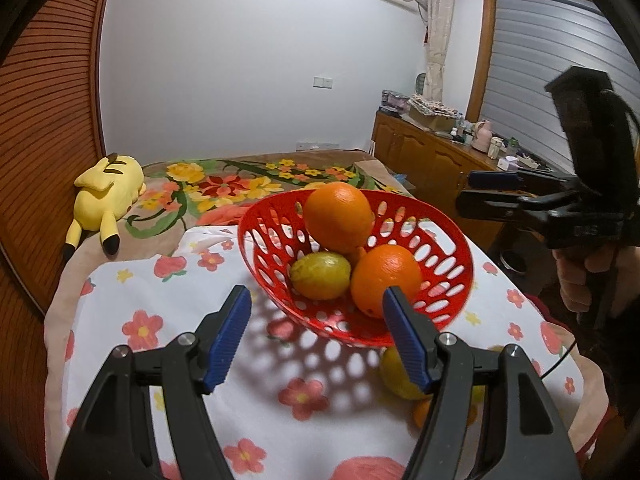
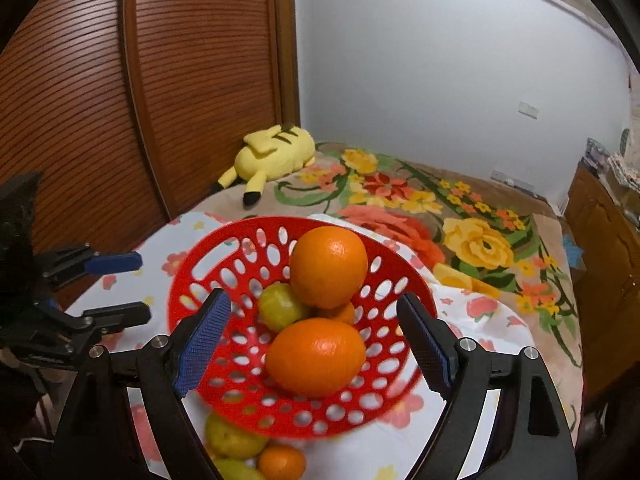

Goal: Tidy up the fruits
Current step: 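Open the left tool and right tool to release both fruits into the basket, then move both tools back down toward the loose fruits on the table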

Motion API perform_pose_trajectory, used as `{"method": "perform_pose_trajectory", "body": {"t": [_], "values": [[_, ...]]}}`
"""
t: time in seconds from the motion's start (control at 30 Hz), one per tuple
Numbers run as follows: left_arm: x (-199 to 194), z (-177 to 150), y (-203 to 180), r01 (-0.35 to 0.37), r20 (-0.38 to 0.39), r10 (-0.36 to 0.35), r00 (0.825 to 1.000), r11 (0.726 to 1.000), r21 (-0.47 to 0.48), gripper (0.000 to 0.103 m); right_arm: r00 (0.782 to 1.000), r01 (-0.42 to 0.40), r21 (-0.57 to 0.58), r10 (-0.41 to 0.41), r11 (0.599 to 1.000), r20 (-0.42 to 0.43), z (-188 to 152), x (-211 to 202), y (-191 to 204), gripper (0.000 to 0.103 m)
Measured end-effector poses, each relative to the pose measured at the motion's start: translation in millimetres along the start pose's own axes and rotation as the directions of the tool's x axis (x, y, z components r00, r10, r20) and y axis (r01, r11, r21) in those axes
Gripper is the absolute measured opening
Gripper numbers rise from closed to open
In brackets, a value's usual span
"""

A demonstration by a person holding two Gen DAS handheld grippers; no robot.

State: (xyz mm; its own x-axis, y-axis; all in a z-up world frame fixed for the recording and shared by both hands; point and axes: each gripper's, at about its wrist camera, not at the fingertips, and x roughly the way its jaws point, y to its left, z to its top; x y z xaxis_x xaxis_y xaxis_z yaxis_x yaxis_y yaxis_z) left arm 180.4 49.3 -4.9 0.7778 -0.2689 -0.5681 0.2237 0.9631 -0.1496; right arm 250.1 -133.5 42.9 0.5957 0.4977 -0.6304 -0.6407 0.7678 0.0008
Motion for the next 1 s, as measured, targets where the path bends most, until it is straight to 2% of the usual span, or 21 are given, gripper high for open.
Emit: {"method": "perform_pose_trajectory", "body": {"t": [0.47, 0.8, 1.0], "values": [[-22.3, -28.7, -32.5, 0.035, -0.016, -0.035, 0.999, 0.999, 0.031, 0.069, 0.997, 0.072, 0.076, -0.074, 0.995, 0.02, -69.2, -63.6, 13.7, 0.087], [-31.1, -46.5, -52.6, 0.049, -0.043, -0.047, 0.998, 0.998, 0.047, 0.07, 0.997, 0.074, 0.152, -0.076, 0.986, 0.006, -122.6, -76.9, 18.5, 0.087], [-29.0, -54.5, -54.6, 0.052, -0.067, -0.049, 0.997, 0.998, 0.045, 0.07, 0.998, 0.066, 0.199, -0.064, 0.978, -0.019, -149.5, -69.5, 16.7, 0.085]]}}
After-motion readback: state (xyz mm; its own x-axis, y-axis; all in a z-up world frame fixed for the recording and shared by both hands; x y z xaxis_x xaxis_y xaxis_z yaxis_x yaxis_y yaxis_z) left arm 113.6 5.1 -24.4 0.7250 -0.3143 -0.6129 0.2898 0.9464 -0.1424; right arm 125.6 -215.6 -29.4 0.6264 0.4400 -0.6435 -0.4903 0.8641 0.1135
